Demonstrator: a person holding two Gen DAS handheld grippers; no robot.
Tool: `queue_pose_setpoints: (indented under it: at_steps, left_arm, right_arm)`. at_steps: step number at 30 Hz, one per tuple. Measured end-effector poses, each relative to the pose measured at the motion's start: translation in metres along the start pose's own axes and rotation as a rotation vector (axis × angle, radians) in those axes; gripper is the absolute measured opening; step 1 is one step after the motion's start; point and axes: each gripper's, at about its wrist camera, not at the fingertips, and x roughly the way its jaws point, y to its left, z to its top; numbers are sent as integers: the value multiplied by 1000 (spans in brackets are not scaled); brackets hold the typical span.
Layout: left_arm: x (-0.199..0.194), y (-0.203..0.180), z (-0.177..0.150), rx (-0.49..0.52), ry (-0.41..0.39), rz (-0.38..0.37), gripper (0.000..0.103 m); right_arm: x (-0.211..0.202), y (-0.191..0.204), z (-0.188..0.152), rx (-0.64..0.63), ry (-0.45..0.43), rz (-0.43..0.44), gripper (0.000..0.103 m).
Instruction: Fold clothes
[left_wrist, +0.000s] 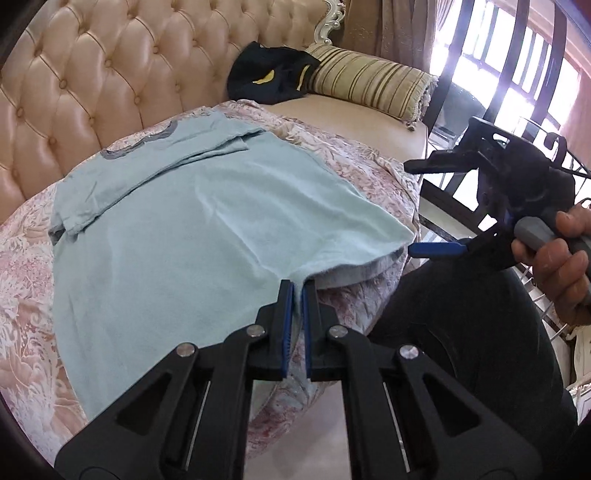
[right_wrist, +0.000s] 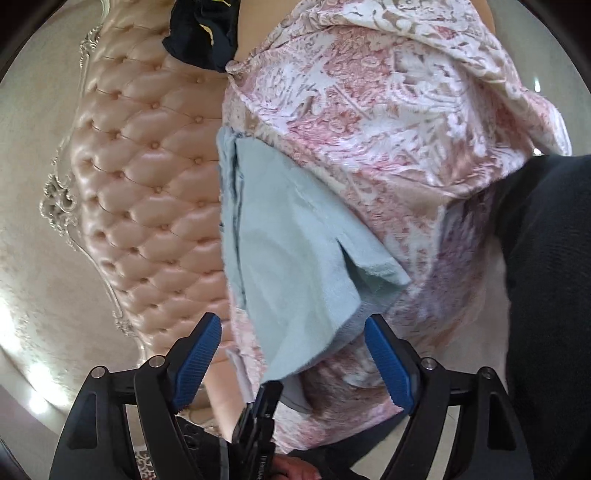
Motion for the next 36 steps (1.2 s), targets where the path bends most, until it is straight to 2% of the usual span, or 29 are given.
queue_pose_setpoints:
  at_steps: [6,10,15,17,20,21,22,23,25,29,33,35,36]
  left_arm:
    - [2,-1,0,3,3,7,6]
    - [3,-1,0,2,6,7,6]
    - [6,-13,-9,27,24,10,6]
    - [8,-21,-15,46,34,17,6]
    - [12,-25,-22,51,46,35,7]
    - [13,-26,-23,53,48,41,7]
    - [13,-27,-24,62,50,47,7]
    - [13,-28,-24,71,51,54,7]
    - [14,-30,-24,91,53,65,7]
    - [12,-33,-24,114,50,76,7]
    - [5,-37,-22,133,30,66,8]
    - [-3,-38,-24,138,7,54,17]
    - [-6,-37,-26,137,-2,50,40]
  right_arm:
    - [12,-3,-1,37,19,46,81]
    - [18,-9,1,108,-29,168,81]
    - [7,-9,5,87,-147,182,80]
    - [1,-9,9,62,-177,167,73]
    - [9,-12,12,59,-156,146,58]
    - [12,-13,12,57,-149,135,48]
    - [13,-14,11,48,-147,105,38]
    - [15,-16,11,40,-145,75,33]
    - [19,-20,9,41,-140,15,8]
    - [16,-22,8,17,-183,-78,3]
    - [9,4,-2,-123,-254,-262,2]
    - [2,21,-10,-206,-308,-342,2]
    - [-1,28,-14,-237,-330,-372,2]
